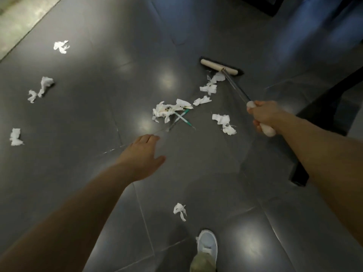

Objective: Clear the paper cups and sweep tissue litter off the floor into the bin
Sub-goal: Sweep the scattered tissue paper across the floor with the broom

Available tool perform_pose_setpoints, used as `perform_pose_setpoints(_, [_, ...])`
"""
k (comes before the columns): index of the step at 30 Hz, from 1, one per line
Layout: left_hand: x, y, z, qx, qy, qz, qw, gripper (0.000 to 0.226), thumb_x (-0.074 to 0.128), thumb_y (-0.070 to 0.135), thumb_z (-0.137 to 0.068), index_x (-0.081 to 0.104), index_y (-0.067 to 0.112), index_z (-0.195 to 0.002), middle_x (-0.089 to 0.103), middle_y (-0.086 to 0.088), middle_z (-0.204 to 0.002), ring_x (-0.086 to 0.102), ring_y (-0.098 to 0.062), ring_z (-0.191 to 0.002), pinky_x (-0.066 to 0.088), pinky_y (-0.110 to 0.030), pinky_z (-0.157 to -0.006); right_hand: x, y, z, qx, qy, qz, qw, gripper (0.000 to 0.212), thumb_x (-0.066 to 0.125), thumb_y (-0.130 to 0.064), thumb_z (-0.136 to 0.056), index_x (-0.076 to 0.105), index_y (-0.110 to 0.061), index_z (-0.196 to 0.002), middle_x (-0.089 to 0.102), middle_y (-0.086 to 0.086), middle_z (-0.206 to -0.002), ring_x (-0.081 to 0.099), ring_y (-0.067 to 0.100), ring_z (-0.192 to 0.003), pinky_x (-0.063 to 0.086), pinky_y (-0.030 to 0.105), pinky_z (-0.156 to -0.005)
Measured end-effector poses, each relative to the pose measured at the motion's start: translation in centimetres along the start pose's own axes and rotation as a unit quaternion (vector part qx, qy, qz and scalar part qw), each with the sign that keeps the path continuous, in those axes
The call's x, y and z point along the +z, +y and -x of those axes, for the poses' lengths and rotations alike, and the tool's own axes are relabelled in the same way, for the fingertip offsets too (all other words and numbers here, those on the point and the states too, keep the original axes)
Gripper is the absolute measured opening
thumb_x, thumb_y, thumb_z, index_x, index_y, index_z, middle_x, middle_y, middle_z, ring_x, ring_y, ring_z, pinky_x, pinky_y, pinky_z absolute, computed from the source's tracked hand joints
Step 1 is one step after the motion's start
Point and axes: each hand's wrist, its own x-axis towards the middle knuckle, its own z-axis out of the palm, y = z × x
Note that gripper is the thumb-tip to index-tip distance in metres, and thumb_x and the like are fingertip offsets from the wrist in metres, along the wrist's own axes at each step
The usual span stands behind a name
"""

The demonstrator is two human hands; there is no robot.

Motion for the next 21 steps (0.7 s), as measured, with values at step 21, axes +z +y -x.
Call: perform_pose_setpoints(21, [9.5,1.5,13.0,-0.002,0.006,0.033,0.999,0.063,0.050,0.037,-0.094,0.023,0.016,-0.147,0.024,-0.004,-0.154,0.020,-0.021,-0.141,0.022,-0.034,-0.113,4.3,19.1,15.1,0.048,-0.088,0.194,0.976,0.066,0.041,-0.016,-0.093,0.014,-0.040,-0.148,0.055,0.019,-0.097,0.052,0.024,-0.064,0.045,0.030,-0.052])
